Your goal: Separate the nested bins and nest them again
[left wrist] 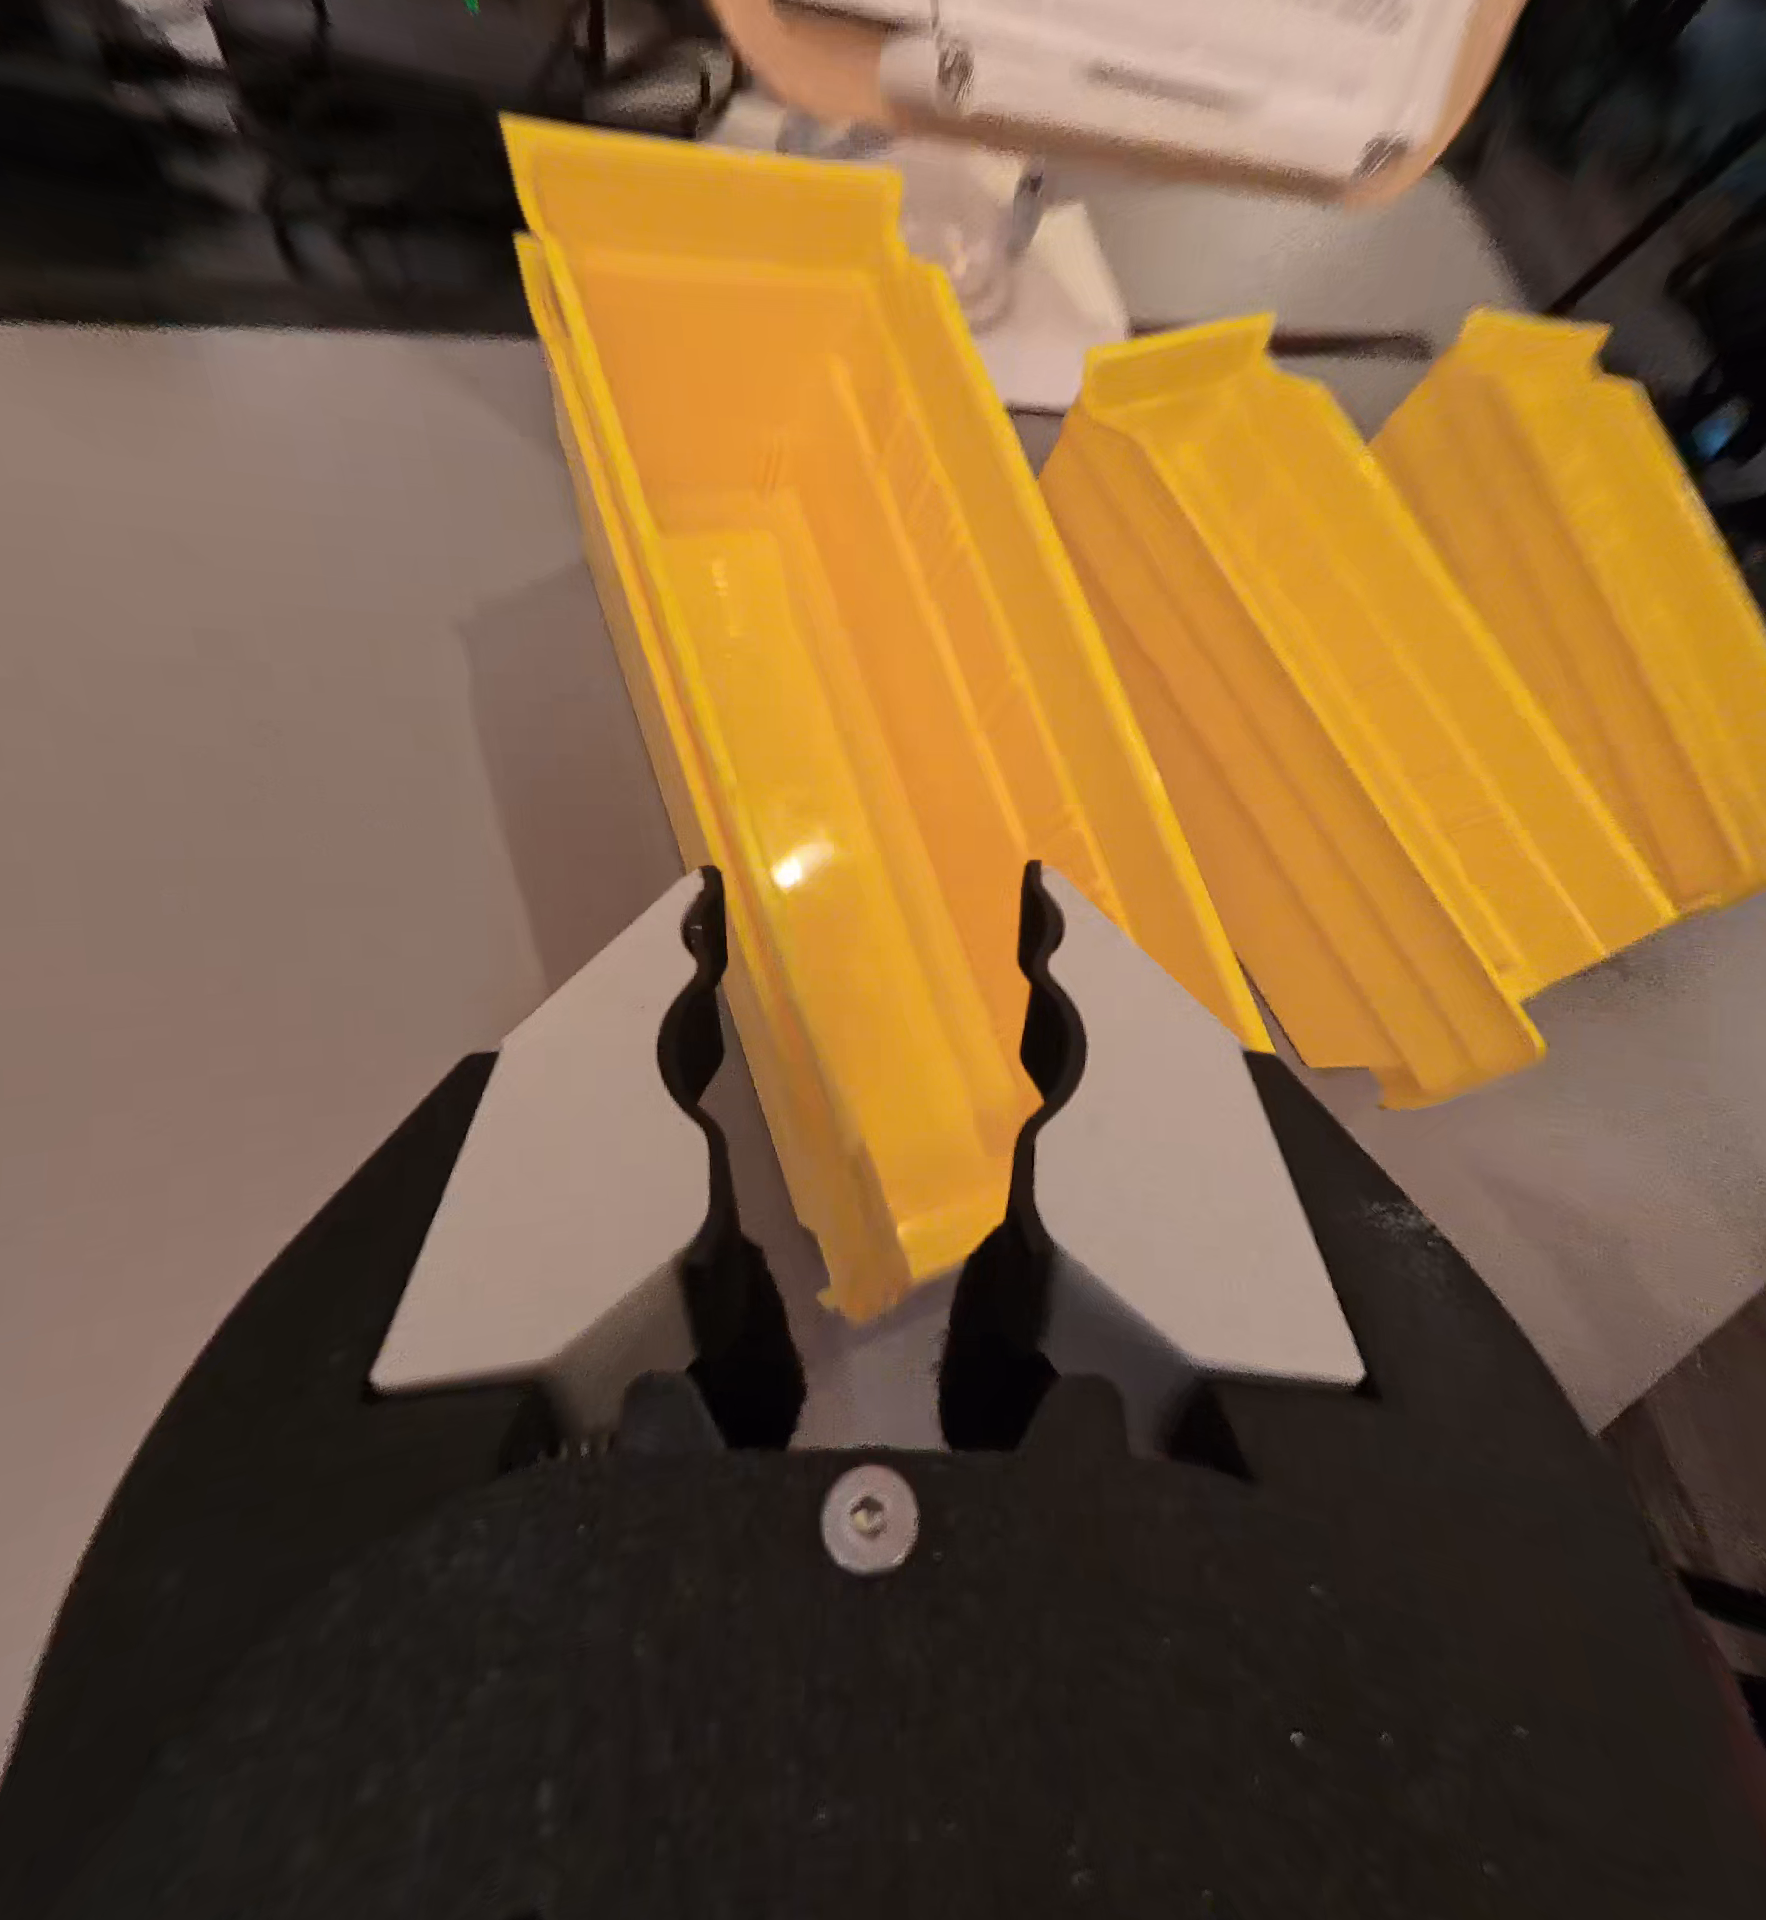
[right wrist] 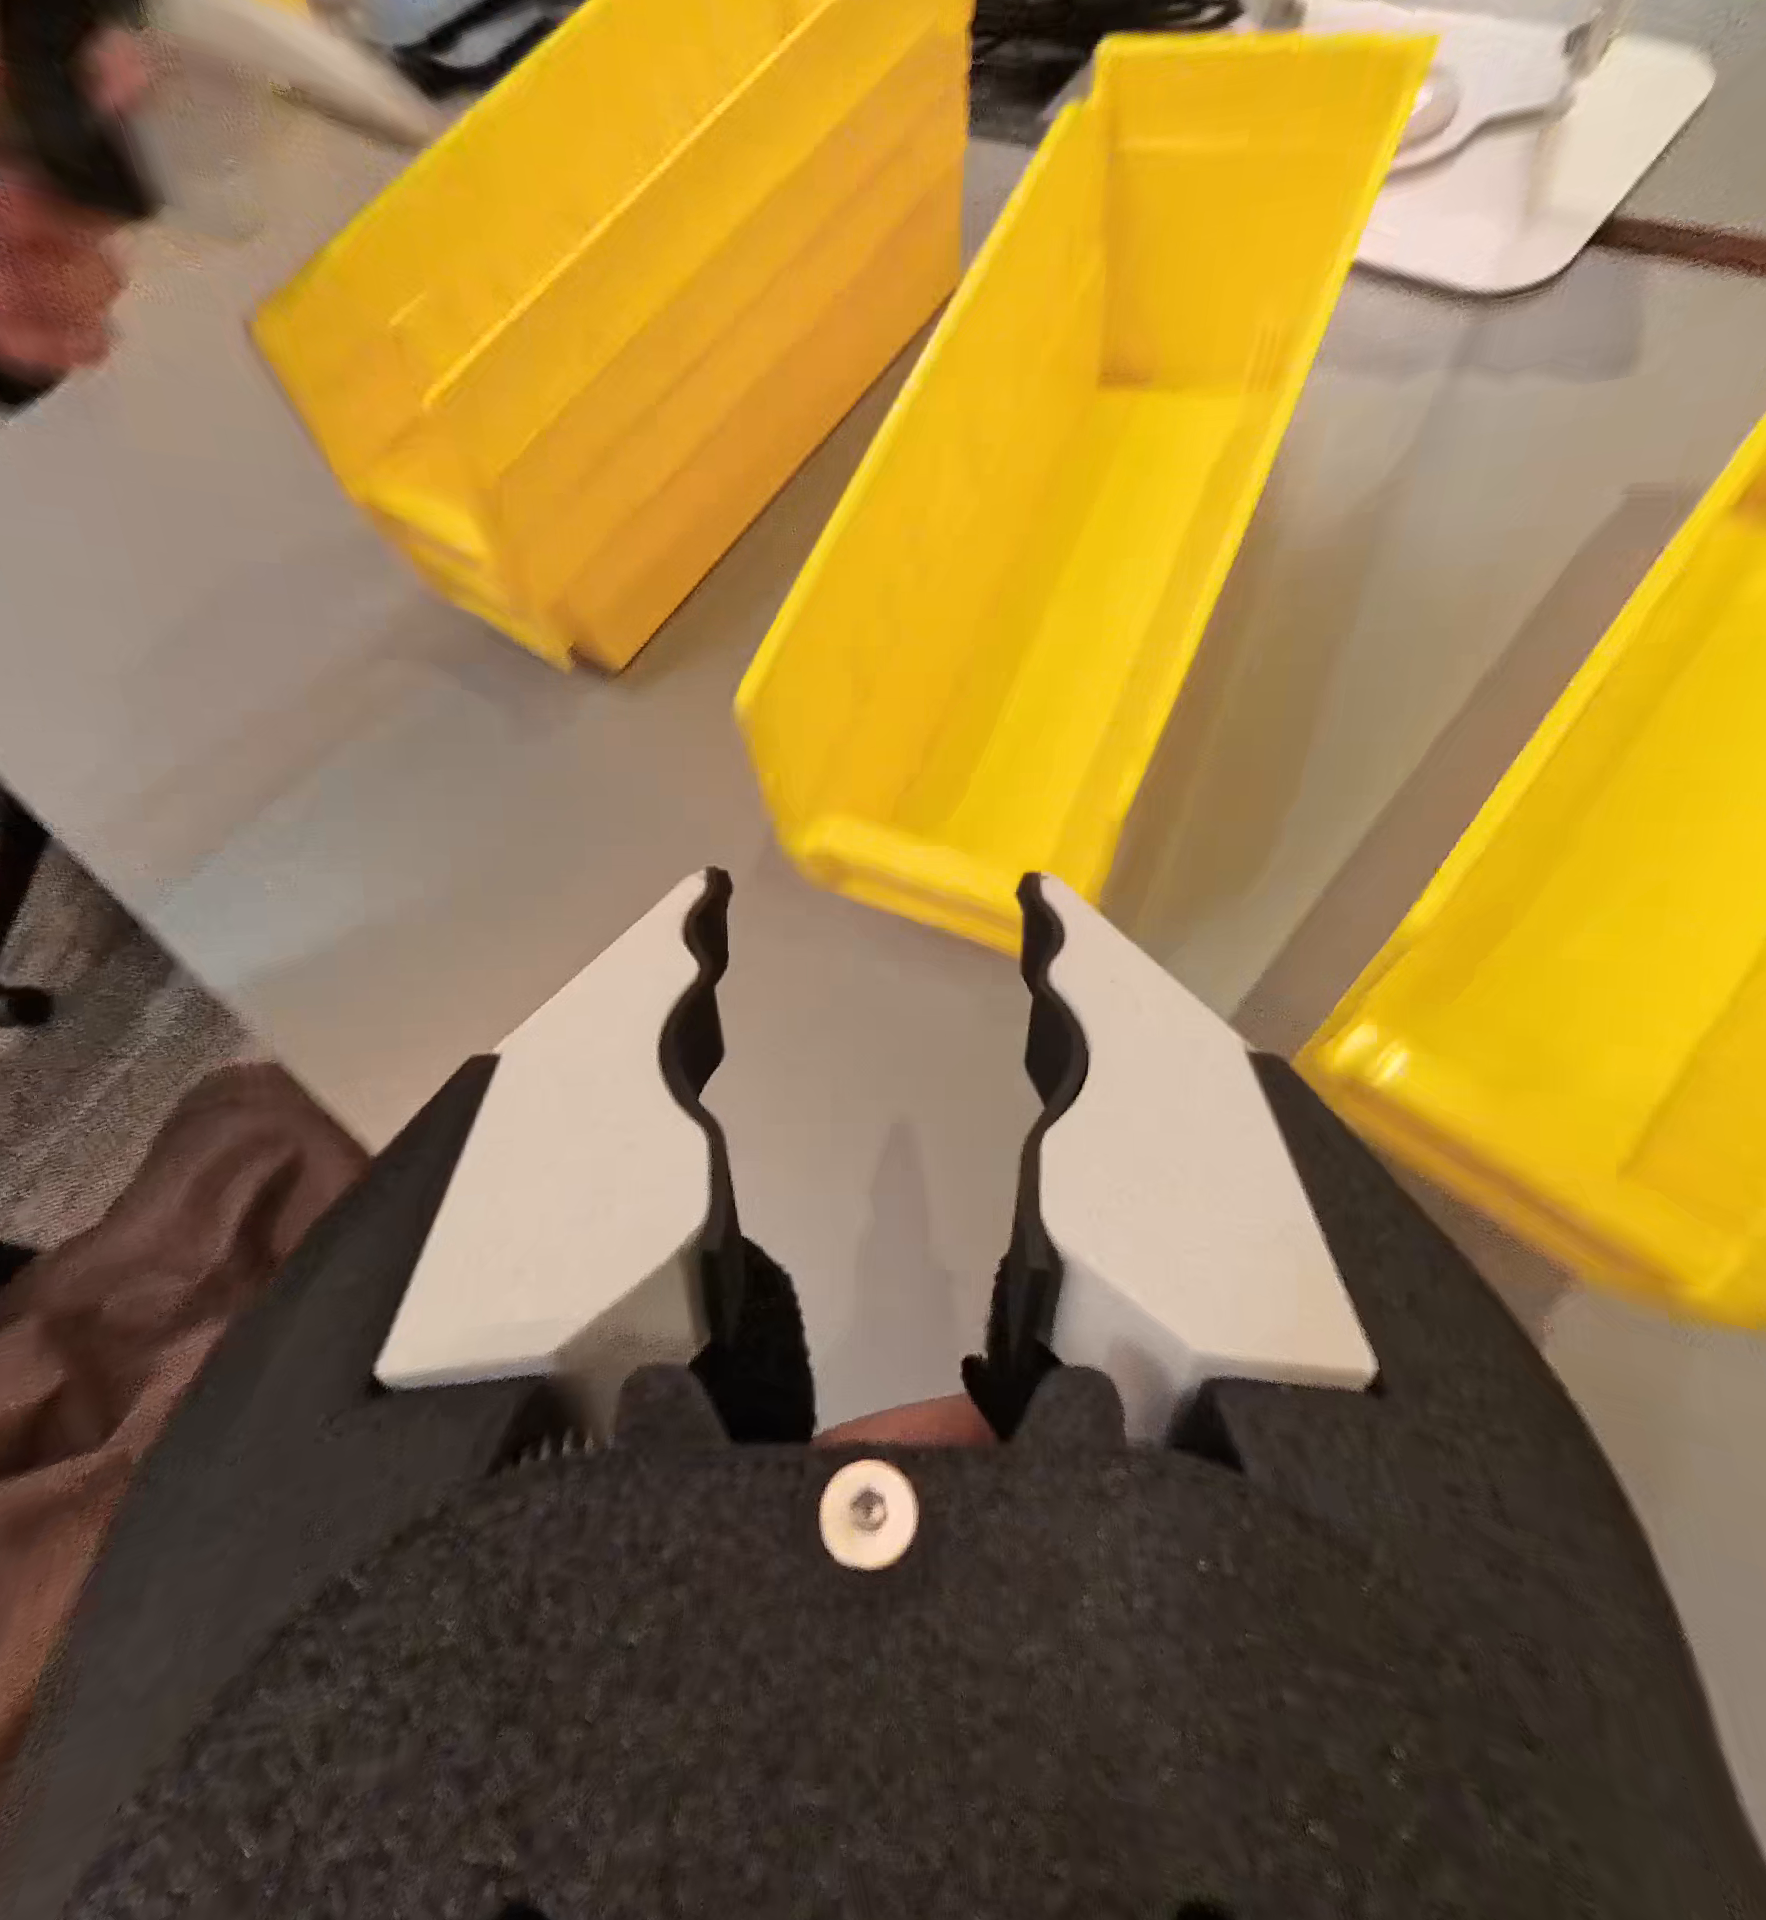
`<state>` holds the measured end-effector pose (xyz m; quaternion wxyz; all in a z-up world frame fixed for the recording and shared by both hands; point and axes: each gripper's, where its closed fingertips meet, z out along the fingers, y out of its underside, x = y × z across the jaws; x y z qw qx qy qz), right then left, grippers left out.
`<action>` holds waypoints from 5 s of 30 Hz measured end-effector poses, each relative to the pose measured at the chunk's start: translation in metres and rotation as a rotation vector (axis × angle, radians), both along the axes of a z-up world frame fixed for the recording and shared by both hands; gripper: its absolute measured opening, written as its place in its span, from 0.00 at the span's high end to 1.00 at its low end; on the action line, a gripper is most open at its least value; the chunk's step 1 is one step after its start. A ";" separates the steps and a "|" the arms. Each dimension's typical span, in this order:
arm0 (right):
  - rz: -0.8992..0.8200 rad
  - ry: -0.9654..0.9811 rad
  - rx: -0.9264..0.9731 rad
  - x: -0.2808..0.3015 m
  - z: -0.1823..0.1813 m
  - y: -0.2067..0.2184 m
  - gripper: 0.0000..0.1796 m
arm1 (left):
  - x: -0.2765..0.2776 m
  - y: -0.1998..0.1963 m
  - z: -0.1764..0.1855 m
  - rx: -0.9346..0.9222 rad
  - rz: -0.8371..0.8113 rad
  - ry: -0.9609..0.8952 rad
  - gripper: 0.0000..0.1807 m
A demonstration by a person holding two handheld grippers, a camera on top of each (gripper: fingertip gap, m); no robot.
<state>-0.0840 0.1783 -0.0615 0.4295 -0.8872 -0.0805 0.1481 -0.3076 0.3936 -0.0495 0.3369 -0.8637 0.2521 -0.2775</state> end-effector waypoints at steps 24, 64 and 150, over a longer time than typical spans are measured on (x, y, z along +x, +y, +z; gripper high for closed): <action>-0.132 -0.227 -0.699 0.056 -0.049 0.175 0.99 | -0.047 -0.142 -0.011 0.526 -0.149 -0.238 0.84; -0.460 0.083 -0.667 -0.133 0.068 0.227 0.99 | -0.096 -0.116 0.002 0.568 0.022 -0.202 0.85; -0.199 -0.112 -0.475 -0.069 0.004 0.226 0.98 | -0.082 -0.111 -0.011 0.540 -0.036 -0.159 0.85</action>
